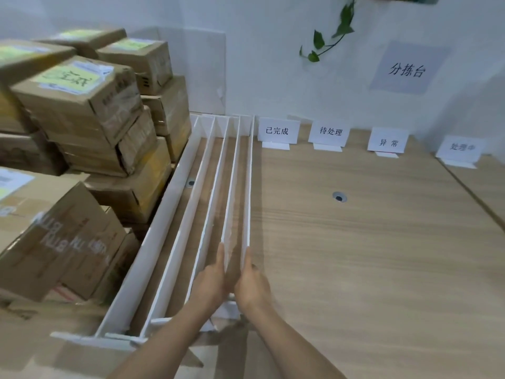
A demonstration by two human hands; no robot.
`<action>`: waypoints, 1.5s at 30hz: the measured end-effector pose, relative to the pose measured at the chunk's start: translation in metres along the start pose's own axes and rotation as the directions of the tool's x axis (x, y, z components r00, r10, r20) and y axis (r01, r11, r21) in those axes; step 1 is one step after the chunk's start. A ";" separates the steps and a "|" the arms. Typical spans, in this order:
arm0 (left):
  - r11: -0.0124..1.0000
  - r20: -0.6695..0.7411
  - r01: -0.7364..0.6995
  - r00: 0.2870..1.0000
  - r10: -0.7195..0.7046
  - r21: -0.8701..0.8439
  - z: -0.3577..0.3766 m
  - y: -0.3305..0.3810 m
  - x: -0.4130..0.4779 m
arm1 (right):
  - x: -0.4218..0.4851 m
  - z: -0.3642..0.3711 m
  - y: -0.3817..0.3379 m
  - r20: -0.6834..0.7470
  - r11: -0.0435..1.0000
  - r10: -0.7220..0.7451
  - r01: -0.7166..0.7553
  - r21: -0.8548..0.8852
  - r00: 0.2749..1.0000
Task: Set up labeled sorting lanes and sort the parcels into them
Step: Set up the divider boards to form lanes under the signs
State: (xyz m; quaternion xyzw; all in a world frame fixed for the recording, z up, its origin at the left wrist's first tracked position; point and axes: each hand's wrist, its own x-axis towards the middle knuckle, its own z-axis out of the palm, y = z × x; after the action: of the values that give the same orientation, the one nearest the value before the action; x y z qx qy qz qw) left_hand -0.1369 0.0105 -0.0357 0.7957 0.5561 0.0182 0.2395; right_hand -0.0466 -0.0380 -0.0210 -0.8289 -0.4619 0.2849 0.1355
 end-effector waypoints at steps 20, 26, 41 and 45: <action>0.990 -0.260 -0.131 0.959 0.112 -0.060 -0.059 0.025 -0.031 | -0.026 -0.064 -0.005 -0.220 0.994 -0.090 0.100 0.037 0.971; 0.995 -0.287 -0.103 0.953 0.096 -0.009 -0.081 0.032 -0.039 | -0.042 -0.092 -0.008 -0.315 0.995 -0.081 0.096 0.034 0.946; 0.976 -0.262 -0.216 0.942 0.211 0.009 -0.090 0.098 -0.116 | -0.122 -0.168 0.084 -0.453 1.000 -0.007 0.010 0.002 0.892; 0.970 -0.243 -0.244 0.941 0.236 0.000 -0.064 0.126 -0.129 | -0.159 -0.189 0.137 -0.486 1.000 0.020 -0.020 0.006 0.874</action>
State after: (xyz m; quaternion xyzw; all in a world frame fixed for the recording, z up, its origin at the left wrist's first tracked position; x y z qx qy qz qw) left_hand -0.0946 -0.1157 0.1020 0.8457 0.4796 0.1521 0.1782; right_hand 0.0957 -0.2383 0.1188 -0.8785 -0.4045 0.0692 0.2446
